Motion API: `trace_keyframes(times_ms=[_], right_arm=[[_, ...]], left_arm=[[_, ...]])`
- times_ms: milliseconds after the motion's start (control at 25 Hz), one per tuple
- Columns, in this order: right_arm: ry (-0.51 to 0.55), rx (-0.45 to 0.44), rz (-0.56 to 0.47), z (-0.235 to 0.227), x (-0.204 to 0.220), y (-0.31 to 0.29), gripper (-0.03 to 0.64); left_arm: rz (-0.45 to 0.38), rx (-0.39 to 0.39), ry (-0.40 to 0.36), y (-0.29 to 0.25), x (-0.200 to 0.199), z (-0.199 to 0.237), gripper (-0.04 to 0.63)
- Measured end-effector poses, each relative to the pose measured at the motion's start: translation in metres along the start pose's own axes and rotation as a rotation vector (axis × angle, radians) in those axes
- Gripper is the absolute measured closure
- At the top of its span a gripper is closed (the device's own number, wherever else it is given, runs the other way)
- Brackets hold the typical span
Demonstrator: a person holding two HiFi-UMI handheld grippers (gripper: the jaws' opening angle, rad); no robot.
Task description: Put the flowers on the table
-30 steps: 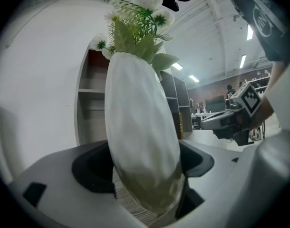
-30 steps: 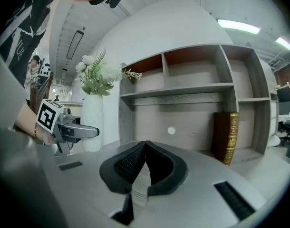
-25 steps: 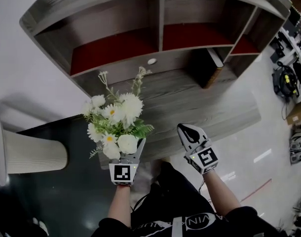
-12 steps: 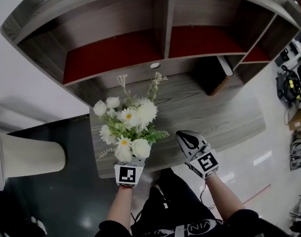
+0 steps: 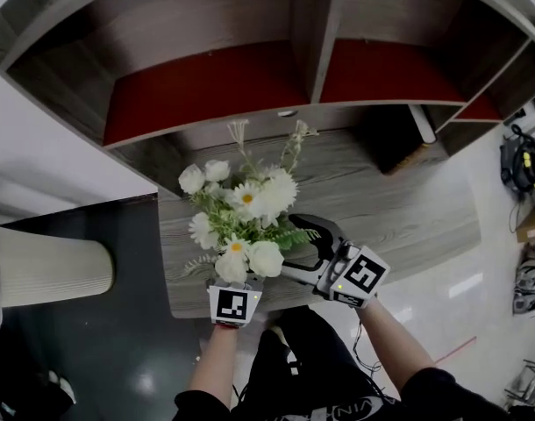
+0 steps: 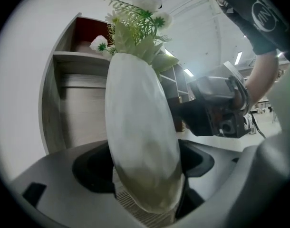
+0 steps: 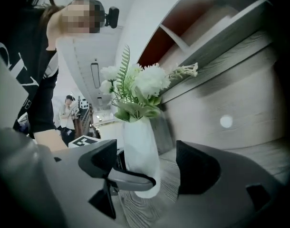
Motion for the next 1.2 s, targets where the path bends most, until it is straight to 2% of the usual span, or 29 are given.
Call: trace_keyframes(times_ms=[120, 320, 440, 520, 600, 920, 1040, 1200], right_arm=[[-0.006, -0.050, 0.013, -0.002, -0.004, -0.026, 0.193], [0.016, -0.099, 0.026, 0.001, -0.005, -0.055, 0.190], [0.042, -0.089, 0.040, 0.001, -0.001, -0.064, 0.224], [0.072, -0.076, 0.048, 0.003, 0.002, -0.068, 0.271], [0.102, -0.068, 0.037, 0.003, 0.003, -0.070, 0.302], [0.124, -0.067, 0.031, -0.002, 0.007, -0.066, 0.311], [0.145, -0.064, 0.044, -0.005, 0.012, -0.066, 0.311], [0.138, -0.050, 0.030, -0.009, 0.012, -0.074, 0.311]], left_arm=[[0.000, 0.005, -0.021, -0.001, -0.001, 0.002, 0.202], [0.013, 0.028, -0.072, 0.000, 0.000, 0.009, 0.202], [0.014, 0.031, -0.086, -0.002, 0.004, 0.012, 0.202], [0.020, 0.033, -0.090, -0.003, 0.007, 0.013, 0.202], [0.023, 0.031, -0.084, -0.004, 0.011, 0.013, 0.202], [0.043, 0.053, -0.025, -0.009, 0.016, 0.009, 0.199], [0.066, 0.058, -0.033, -0.008, 0.022, 0.012, 0.199], [0.116, 0.056, 0.055, 0.001, 0.035, 0.021, 0.209]])
Point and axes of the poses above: the fingertips, and each gripper's own axes: y backward along the fingers, z to its left, x out of its underside, the point moved 7 cm from there along y, backward along the fingers, and after that the axes turned 1 degree about -x, right-handed, at the moved point
